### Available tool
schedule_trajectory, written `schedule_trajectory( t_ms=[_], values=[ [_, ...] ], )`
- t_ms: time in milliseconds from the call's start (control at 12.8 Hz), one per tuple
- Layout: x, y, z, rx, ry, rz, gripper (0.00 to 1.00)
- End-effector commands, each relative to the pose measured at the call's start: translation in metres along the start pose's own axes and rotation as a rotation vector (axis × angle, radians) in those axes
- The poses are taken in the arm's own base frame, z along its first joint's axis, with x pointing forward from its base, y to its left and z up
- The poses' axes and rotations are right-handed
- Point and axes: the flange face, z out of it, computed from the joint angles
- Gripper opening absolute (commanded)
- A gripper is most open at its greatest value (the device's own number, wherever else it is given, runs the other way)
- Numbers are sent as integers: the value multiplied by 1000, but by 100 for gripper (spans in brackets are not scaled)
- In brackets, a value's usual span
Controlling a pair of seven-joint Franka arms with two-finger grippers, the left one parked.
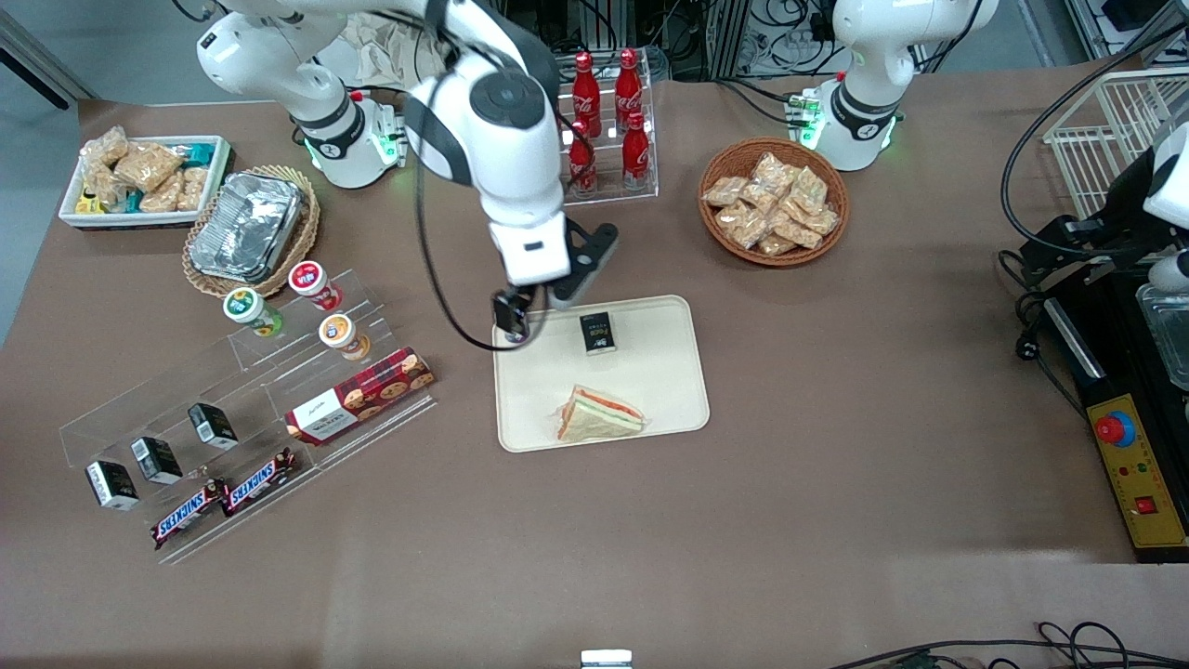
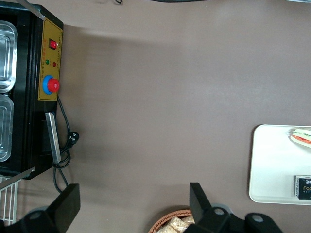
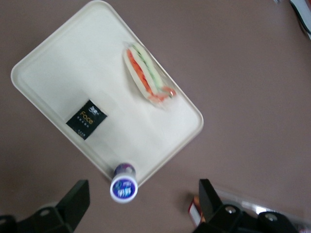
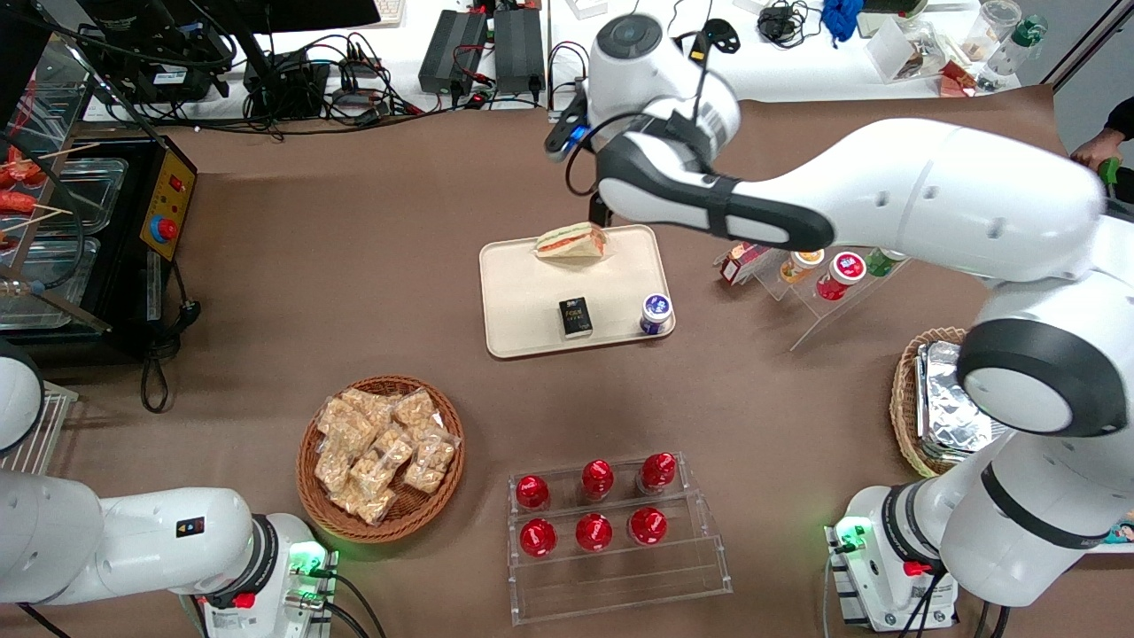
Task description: Place sandwich on tray
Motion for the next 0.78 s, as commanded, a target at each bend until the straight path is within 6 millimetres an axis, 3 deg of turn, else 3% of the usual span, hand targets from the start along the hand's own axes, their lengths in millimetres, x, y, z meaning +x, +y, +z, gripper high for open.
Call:
schedule_trajectory(
  t_ms=[0,312,468,702],
  values=[
    [-42,43,-36,21,-51,181,100],
    [-87,80,-82,2,-96,408,100],
    [-106,116,-87,-2,-97,572,100],
    [-135,170,-85,5,-127,681,100]
  ],
)
